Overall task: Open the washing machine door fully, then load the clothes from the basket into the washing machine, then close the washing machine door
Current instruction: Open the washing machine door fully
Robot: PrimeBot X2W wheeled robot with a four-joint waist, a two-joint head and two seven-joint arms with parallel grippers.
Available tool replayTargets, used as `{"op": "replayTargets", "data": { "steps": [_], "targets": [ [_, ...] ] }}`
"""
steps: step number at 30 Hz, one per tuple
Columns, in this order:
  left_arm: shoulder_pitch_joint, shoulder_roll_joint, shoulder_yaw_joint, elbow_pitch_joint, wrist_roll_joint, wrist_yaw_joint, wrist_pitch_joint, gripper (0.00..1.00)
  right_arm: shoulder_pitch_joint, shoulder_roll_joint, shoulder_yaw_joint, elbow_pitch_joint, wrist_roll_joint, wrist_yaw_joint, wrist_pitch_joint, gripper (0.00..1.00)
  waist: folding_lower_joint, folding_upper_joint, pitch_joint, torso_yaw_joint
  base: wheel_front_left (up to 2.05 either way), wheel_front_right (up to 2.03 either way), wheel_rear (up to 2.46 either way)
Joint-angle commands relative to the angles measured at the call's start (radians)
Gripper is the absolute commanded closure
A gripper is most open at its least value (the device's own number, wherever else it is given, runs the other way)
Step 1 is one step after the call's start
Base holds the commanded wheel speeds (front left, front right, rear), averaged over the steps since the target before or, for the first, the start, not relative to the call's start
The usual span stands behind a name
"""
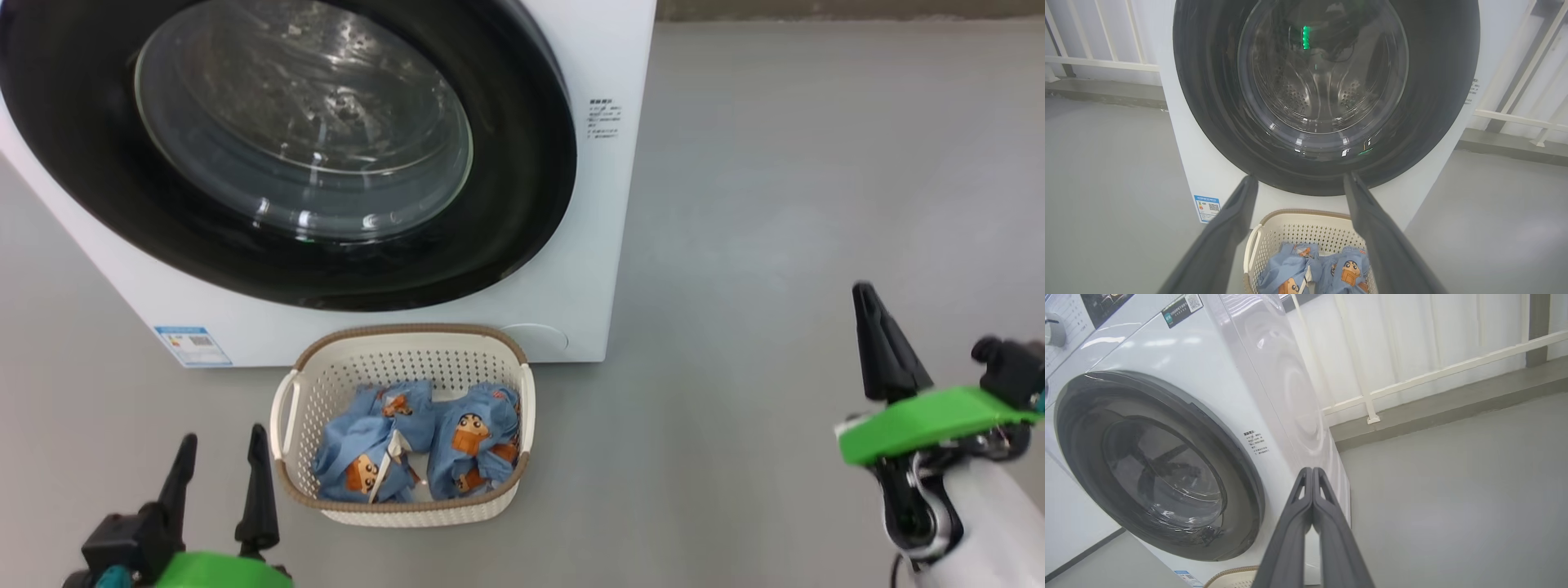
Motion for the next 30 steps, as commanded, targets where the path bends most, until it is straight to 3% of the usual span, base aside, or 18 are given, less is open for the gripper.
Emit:
{"op": "replayTargets", "data": {
  "steps": [1,10,18,30],
  "targets": [
    [-0.045,0.011,0.027,-0.032,-0.004,-0.002,-0.014,0.00,-0.043,-0.005,0.029,-0.028,0.022,0.007,-0.012,1.00,0.0000,0.0000,0.013,0.010,0.00,0.00,0.00],
    [-0.075,0.000,0.013,-0.045,-0.012,-0.002,-0.014,0.00,-0.188,-0.027,0.118,-0.051,0.369,0.007,-0.012,1.00,0.0000,0.0000,0.065,0.038,0.00,0.00,0.00],
    [-0.100,-0.005,-0.008,-0.053,-0.020,-0.002,-0.014,0.00,-0.303,-0.115,0.200,-0.139,0.701,0.007,0.007,1.00,0.0000,0.0000,0.111,0.068,0.00,0.00,0.00],
    [-0.152,-0.015,-0.054,-0.065,-0.046,-0.002,-0.014,0.00,-0.455,-0.205,0.201,-0.139,0.959,0.007,0.234,1.00,0.0000,0.0000,0.213,0.134,0.00,0.00,0.00]
  ]
}}
